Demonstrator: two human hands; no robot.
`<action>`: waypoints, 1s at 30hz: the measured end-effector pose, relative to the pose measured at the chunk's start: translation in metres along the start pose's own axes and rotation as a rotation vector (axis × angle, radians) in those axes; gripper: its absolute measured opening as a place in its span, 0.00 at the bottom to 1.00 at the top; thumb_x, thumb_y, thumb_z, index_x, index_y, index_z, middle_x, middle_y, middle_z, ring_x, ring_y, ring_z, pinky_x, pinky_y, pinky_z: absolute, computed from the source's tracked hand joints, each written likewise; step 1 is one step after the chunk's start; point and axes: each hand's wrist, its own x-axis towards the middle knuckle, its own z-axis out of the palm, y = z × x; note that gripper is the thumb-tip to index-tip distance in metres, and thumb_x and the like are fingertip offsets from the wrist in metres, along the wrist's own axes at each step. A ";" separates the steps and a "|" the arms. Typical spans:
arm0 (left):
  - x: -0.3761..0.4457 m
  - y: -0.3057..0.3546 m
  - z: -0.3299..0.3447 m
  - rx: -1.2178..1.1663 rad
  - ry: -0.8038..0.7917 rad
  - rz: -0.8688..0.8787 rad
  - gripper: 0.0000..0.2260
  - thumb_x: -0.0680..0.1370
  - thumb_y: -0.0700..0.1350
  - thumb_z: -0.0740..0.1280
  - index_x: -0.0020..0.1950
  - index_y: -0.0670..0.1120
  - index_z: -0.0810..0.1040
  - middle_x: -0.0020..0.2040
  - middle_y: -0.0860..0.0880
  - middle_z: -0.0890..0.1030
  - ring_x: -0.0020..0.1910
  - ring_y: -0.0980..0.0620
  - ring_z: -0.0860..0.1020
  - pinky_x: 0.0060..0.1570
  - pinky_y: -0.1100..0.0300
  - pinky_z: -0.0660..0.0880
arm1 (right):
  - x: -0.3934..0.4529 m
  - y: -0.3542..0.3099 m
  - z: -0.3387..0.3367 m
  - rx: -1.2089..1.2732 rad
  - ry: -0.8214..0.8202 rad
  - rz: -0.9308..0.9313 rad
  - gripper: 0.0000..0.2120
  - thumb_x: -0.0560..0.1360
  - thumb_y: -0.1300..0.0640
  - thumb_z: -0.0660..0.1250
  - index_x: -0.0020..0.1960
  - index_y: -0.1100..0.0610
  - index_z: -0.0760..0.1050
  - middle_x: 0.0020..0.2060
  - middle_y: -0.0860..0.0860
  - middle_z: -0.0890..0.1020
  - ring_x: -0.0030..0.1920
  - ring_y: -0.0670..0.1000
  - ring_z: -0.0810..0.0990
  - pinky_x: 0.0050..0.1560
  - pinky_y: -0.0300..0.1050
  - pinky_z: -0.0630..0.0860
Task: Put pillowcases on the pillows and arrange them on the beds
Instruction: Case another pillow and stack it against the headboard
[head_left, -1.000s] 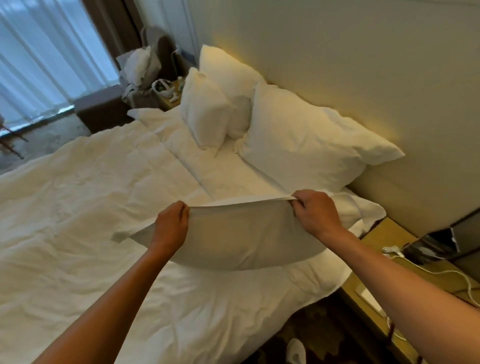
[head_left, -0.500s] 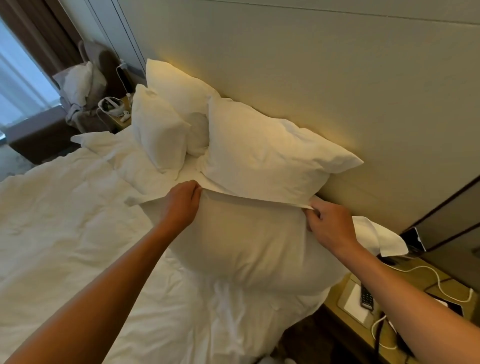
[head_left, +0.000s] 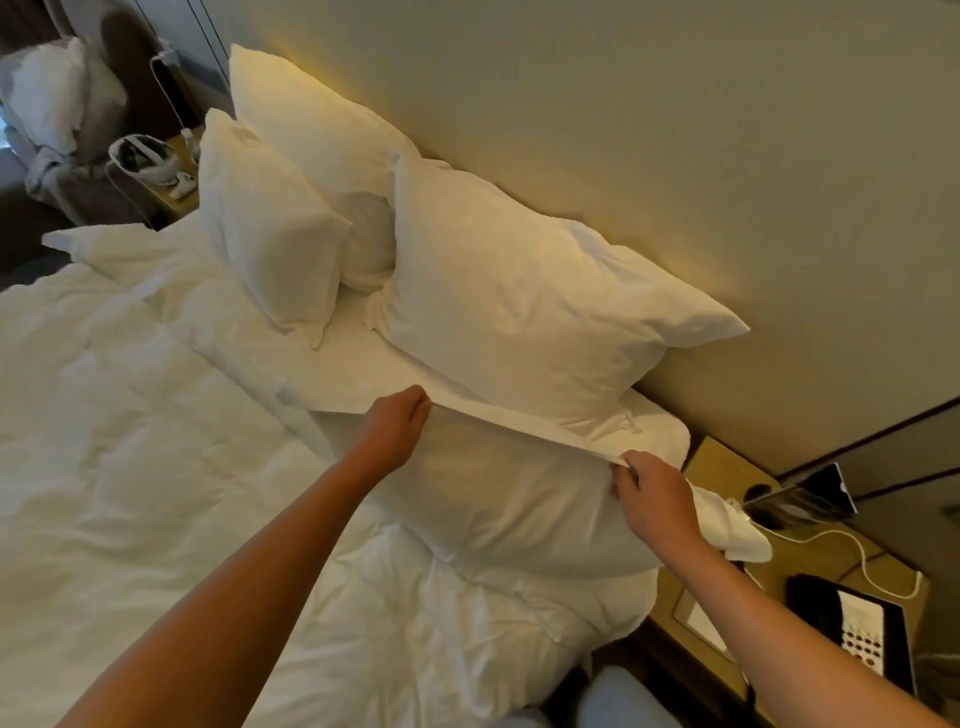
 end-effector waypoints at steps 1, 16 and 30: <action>0.005 -0.001 0.001 -0.019 -0.025 0.009 0.11 0.85 0.46 0.60 0.47 0.42 0.74 0.39 0.44 0.80 0.38 0.44 0.77 0.42 0.47 0.76 | 0.003 0.001 0.000 -0.006 0.004 0.006 0.14 0.84 0.53 0.63 0.41 0.54 0.77 0.37 0.49 0.80 0.38 0.51 0.79 0.36 0.48 0.72; 0.036 -0.016 0.008 0.101 -0.069 0.028 0.11 0.85 0.45 0.59 0.51 0.46 0.81 0.45 0.47 0.84 0.44 0.46 0.81 0.44 0.54 0.76 | 0.029 -0.018 -0.011 -0.136 -0.067 -0.038 0.16 0.83 0.47 0.66 0.36 0.45 0.75 0.32 0.44 0.79 0.34 0.48 0.77 0.32 0.42 0.65; 0.090 -0.002 -0.050 0.165 0.030 0.115 0.12 0.84 0.46 0.59 0.48 0.47 0.82 0.43 0.48 0.83 0.42 0.47 0.80 0.41 0.56 0.73 | 0.034 -0.063 -0.028 0.014 0.065 -0.040 0.17 0.84 0.46 0.65 0.43 0.54 0.84 0.34 0.50 0.85 0.36 0.52 0.82 0.44 0.54 0.81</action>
